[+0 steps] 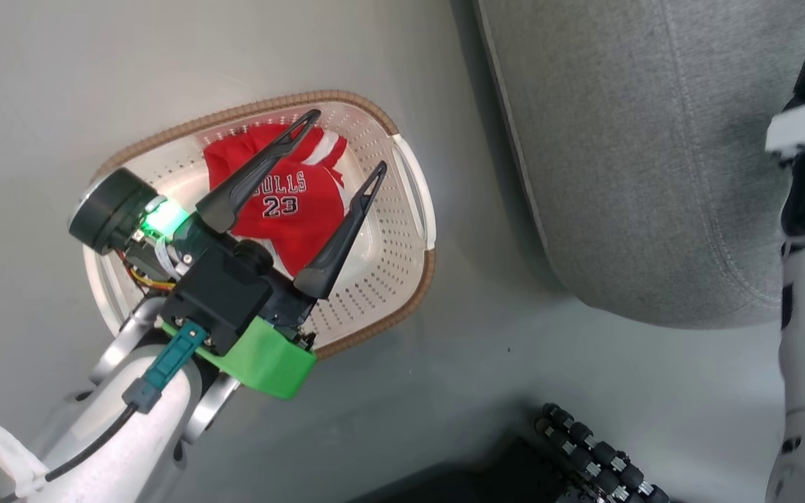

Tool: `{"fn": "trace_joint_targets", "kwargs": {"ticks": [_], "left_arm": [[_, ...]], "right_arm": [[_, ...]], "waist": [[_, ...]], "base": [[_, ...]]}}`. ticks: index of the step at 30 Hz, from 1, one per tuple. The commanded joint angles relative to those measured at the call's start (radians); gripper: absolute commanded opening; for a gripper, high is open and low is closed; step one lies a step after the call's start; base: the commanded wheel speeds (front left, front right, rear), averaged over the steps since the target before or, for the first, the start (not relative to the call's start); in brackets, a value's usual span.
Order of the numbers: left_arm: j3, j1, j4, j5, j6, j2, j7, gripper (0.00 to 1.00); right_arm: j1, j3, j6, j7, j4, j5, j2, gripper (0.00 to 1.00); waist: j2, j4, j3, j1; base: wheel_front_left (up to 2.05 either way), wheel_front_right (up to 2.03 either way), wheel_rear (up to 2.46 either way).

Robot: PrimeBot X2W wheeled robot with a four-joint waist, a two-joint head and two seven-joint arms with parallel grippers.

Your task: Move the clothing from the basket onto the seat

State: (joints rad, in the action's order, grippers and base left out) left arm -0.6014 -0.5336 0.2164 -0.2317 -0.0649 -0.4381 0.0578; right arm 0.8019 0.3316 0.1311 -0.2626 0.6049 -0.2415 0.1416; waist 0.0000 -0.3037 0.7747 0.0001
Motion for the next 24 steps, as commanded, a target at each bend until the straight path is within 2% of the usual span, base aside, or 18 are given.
{"fn": "trace_joint_targets", "kwargs": {"ticks": [1,9,13,24], "left_arm": [[0.004,0.022,-0.012,-0.005,0.014,0.005,0.013,1.00],[0.007,0.094,-0.082,-0.046,0.057,0.043,0.079,1.00],[0.013,0.138,-0.129,-0.070,0.085,0.073,0.121,1.00],[0.063,0.206,-0.229,-0.119,0.141,0.117,0.184,1.00]], "right_arm": [[-0.042,-0.005,-0.001,-0.003,-0.036,0.007,-0.011,1.00],[-0.266,-0.060,-0.001,-0.003,-0.269,0.051,-0.068,1.00],[-0.390,-0.134,-0.001,-0.003,-0.387,0.065,-0.086,1.00],[-0.553,-0.272,-0.001,0.001,-0.497,0.051,-0.090,1.00]], "waist": [[0.0000,0.006,-0.064,-0.0001],[0.0000,0.039,-0.197,-0.0001],[0.0000,0.076,-0.275,-0.0001],[0.0000,0.179,-0.406,-0.0001]], "base": [[0.00,0.00,0.00],[0.00,0.00,0.00],[0.00,0.00,0.00],[0.00,0.00,0.00]]}}
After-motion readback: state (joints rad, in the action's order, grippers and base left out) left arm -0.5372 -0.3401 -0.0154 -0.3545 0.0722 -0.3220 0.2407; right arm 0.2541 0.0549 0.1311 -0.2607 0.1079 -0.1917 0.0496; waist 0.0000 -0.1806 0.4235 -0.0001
